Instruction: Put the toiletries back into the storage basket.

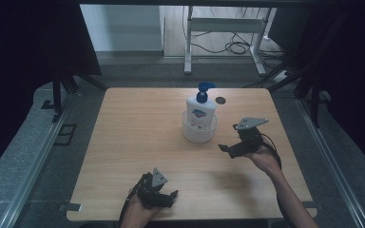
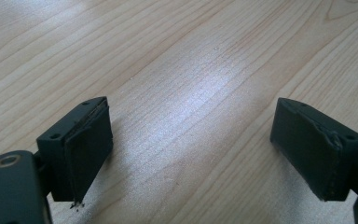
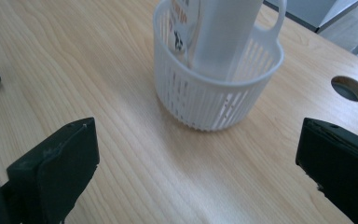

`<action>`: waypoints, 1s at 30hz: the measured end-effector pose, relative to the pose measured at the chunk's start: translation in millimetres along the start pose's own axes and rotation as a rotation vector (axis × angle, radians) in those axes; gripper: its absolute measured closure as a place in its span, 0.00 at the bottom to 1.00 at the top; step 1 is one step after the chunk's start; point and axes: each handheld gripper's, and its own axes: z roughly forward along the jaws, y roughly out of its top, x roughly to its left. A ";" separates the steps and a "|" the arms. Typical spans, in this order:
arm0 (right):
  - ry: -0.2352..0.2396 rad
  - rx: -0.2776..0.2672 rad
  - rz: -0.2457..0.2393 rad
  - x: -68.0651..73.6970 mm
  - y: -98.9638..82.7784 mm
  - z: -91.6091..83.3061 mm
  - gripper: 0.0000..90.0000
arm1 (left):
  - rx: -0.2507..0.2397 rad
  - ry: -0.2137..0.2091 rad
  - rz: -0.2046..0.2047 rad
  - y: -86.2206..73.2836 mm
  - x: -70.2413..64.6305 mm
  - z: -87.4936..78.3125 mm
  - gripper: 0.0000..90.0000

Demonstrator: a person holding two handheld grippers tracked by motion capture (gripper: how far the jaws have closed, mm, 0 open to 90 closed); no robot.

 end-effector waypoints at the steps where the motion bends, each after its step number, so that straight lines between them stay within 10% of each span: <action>1: 0.001 0.002 0.003 0.5 -2.1 -0.6 0.00 | 0.000 0.001 0.000 0.0 0.0 0.0 0.14; 30: 0.011 0.071 0.066 19.4 -72.6 -0.3 0.00 | -0.003 0.002 -0.005 -0.1 -0.4 0.2 0.14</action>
